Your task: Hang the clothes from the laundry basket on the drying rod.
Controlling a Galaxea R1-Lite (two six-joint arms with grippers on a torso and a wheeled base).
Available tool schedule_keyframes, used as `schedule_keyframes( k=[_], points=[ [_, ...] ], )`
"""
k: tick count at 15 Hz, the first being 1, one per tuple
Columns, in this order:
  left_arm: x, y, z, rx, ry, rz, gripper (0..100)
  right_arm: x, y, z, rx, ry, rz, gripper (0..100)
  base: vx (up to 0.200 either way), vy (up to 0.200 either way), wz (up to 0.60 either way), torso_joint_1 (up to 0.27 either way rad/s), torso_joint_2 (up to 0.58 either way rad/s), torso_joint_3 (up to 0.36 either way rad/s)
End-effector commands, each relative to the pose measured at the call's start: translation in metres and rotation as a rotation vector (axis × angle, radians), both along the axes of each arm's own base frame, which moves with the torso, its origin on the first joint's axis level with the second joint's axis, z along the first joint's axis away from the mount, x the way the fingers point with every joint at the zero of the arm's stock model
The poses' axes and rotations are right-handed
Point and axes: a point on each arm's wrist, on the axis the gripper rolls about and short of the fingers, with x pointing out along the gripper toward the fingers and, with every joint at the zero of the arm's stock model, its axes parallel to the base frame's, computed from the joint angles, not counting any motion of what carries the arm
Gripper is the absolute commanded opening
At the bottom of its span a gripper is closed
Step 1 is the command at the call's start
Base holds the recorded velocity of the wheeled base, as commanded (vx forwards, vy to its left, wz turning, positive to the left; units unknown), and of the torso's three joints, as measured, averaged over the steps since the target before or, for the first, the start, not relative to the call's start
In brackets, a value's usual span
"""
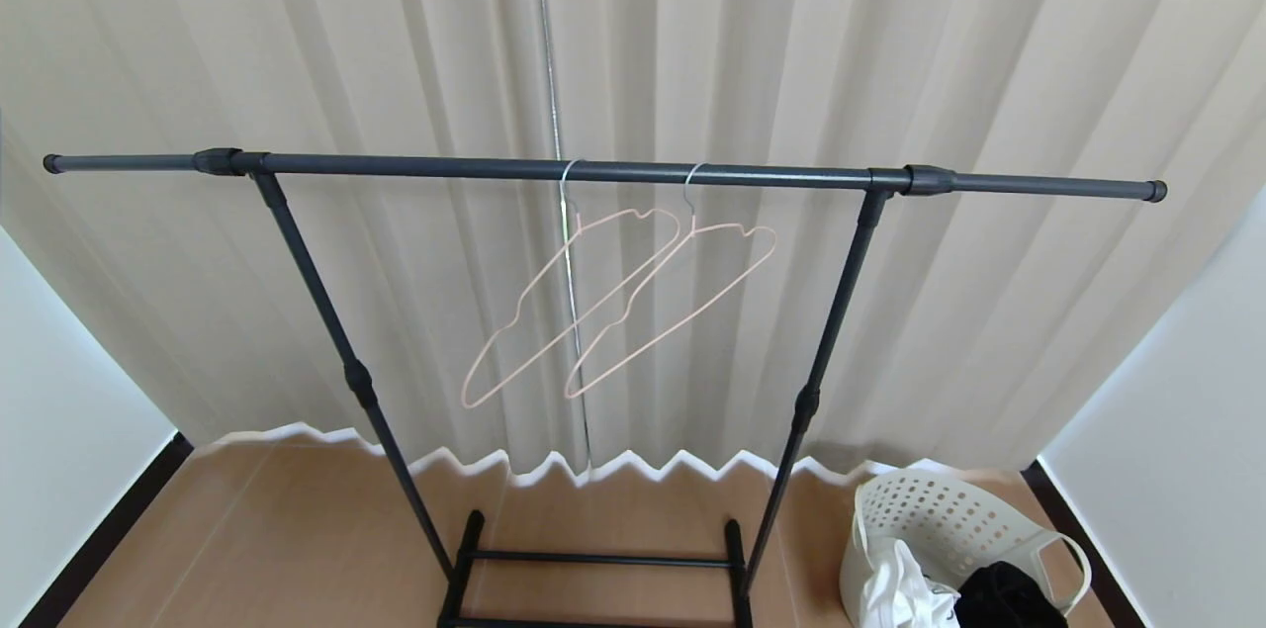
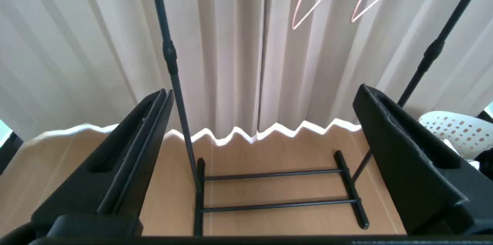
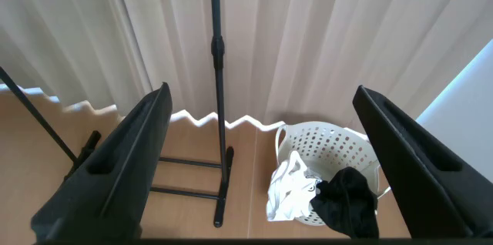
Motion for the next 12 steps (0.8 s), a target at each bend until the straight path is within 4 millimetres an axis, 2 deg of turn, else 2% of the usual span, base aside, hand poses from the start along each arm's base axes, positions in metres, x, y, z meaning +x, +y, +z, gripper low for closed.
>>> schedule_keyframes(
  k=[1, 12],
  points=[
    [0.0001, 0.0, 0.0, 0.0, 0.001, 0.0, 100, 0.0001, 0.0, 0.0, 0.001, 0.001, 0.001, 100, 0.0, 0.0, 0.0, 0.0, 0.0, 0.0],
    [0.0002, -0.0001, -0.0001, 0.011, 0.003, -0.007, 100, 0.0001, -0.0001, 0.0, -0.003, 0.001, -0.005, 100, 0.0, 0.0, 0.0, 0.0, 0.0, 0.0]
  ],
)
